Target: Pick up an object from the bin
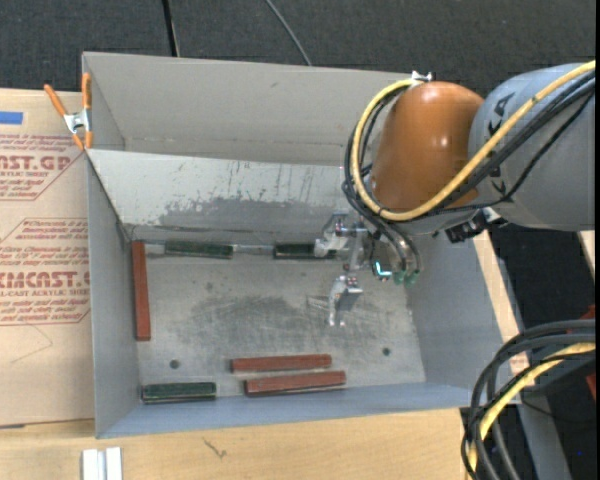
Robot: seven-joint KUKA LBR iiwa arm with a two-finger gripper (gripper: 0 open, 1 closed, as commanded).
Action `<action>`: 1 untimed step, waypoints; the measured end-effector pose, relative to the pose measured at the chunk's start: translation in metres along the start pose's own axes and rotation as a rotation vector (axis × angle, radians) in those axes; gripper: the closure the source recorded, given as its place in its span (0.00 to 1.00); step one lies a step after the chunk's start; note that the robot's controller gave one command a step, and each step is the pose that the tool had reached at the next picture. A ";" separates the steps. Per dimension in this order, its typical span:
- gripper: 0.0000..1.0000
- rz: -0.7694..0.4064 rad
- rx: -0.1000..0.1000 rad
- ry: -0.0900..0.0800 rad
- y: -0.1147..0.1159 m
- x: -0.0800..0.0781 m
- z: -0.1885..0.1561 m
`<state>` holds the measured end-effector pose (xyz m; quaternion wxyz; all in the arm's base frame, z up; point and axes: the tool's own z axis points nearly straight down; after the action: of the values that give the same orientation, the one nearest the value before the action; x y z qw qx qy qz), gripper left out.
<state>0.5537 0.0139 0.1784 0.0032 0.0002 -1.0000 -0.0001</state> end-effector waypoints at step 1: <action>0.00 0.000 0.000 -0.008 0.000 -0.002 -0.004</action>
Offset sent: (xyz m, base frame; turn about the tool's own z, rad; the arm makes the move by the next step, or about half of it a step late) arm -0.0549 0.0135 -0.0922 -0.0673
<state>0.5555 0.0139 0.1826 -0.0006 0.0000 -1.0000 -0.0002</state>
